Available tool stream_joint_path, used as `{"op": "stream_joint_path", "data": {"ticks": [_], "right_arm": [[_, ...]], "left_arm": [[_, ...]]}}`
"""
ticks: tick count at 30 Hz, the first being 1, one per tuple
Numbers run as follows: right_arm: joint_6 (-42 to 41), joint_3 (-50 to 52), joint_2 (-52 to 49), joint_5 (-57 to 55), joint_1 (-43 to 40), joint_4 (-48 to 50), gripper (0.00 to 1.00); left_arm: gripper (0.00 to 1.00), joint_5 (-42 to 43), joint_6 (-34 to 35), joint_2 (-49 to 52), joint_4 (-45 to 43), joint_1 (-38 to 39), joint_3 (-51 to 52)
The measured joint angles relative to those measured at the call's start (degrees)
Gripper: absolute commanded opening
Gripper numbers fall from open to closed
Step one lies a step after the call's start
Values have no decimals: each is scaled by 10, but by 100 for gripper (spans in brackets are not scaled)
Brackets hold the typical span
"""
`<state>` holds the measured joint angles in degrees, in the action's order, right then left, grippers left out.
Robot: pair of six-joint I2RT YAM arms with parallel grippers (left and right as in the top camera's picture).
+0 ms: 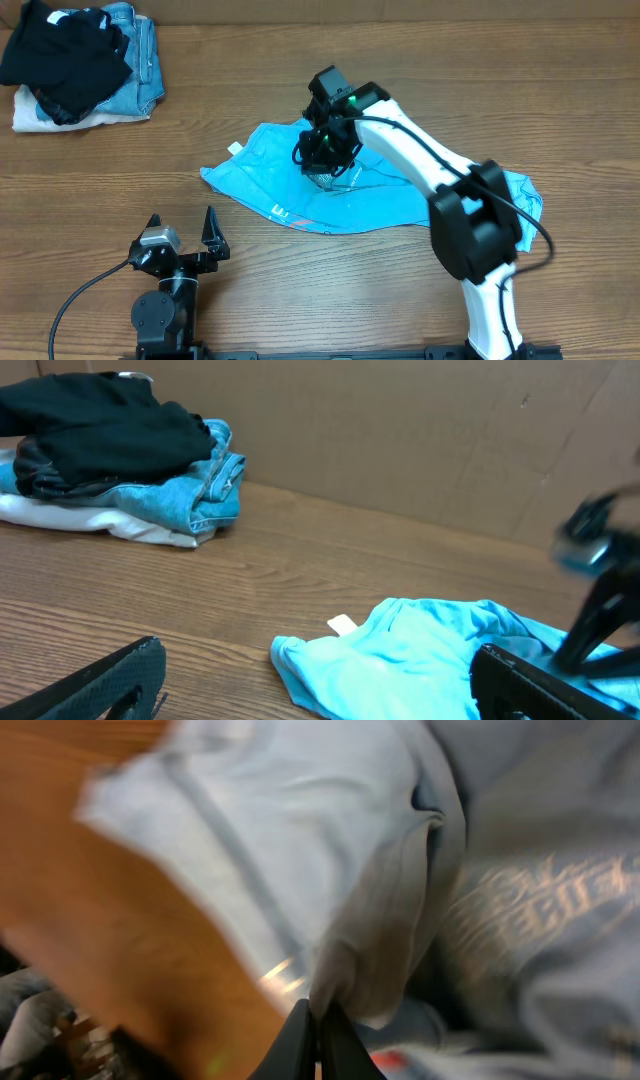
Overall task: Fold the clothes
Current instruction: 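Release the T-shirt and move the right gripper to its right side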
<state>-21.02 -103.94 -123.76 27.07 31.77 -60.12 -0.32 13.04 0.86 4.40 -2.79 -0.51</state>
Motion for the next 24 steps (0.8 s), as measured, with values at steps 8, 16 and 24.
{"op": "stream_joint_path", "data": {"ticks": [8, 16, 24], "right_arm": [[-7, -26, 119, 14, 57, -40, 4], [-39, -27, 114, -11, 149, -47, 16], [-82, -26, 114, -106, 147, -101, 58]], "left_arm": [[100, 0, 0, 0, 0, 0, 0], [100, 0, 0, 0, 0, 0, 0], [100, 0, 0, 0, 0, 0, 0]]}}
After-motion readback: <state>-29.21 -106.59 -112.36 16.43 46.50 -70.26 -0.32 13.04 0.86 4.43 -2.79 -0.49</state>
